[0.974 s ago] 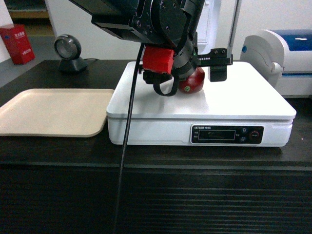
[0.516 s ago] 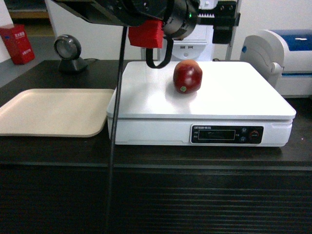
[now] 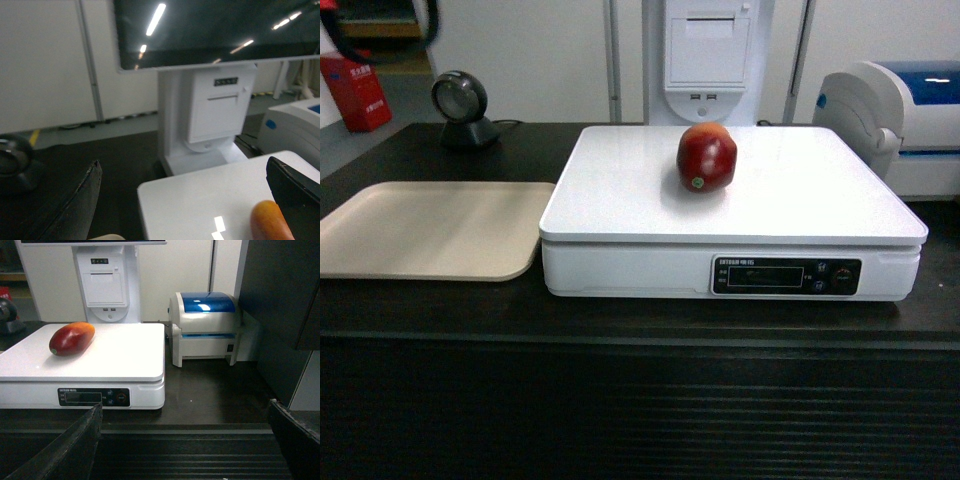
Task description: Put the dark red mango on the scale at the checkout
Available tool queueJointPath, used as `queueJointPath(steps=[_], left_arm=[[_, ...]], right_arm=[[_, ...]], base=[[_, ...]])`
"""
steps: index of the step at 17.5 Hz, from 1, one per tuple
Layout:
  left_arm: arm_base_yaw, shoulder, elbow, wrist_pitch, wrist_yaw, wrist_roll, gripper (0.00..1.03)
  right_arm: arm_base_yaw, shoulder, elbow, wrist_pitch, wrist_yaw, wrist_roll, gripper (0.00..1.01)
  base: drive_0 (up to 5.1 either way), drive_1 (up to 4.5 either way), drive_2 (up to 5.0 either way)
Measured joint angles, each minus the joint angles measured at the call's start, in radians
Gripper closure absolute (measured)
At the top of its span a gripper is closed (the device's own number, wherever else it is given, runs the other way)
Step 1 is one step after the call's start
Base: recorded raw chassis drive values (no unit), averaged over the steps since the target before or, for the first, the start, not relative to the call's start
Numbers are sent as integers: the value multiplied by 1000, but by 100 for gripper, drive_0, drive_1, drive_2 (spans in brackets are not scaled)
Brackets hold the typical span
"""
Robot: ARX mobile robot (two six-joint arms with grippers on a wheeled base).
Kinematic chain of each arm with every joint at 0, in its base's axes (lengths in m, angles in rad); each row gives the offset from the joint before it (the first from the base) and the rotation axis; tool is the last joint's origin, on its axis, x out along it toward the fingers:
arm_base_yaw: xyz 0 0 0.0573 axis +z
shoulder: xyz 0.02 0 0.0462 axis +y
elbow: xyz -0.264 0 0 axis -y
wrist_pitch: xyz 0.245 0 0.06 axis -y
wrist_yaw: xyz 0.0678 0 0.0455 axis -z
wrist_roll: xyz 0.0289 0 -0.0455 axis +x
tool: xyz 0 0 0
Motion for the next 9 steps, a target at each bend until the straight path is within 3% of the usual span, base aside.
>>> queueJointPath(steps=[1, 2, 3, 4, 6, 8, 9], left_arm=[[28, -42, -32, 3, -10, -3, 5], [63, -109, -98, -1, -68, -4, 9], [83, -158, -165, 22, -132, 1, 17], [118, -249, -288, 42, -143, 2, 27], [179, -417, -486, 86, -113, 2, 45], [195, -516, -605, 137, -112, 2, 62], [207, -539, -649, 152, -80, 2, 69]], right_arm=[[0, 0, 0, 0, 0, 0, 3], [0, 0, 0, 0, 0, 0, 3], [0, 0, 0, 0, 0, 0, 3], [0, 0, 0, 0, 0, 0, 3], [0, 0, 0, 0, 0, 0, 3], [0, 0, 0, 0, 0, 0, 3], [0, 0, 0, 0, 0, 0, 3]], base=[[0, 0, 0], [0, 0, 0], [0, 0, 0], [0, 0, 0], [0, 0, 0], [0, 0, 0], [0, 0, 0]])
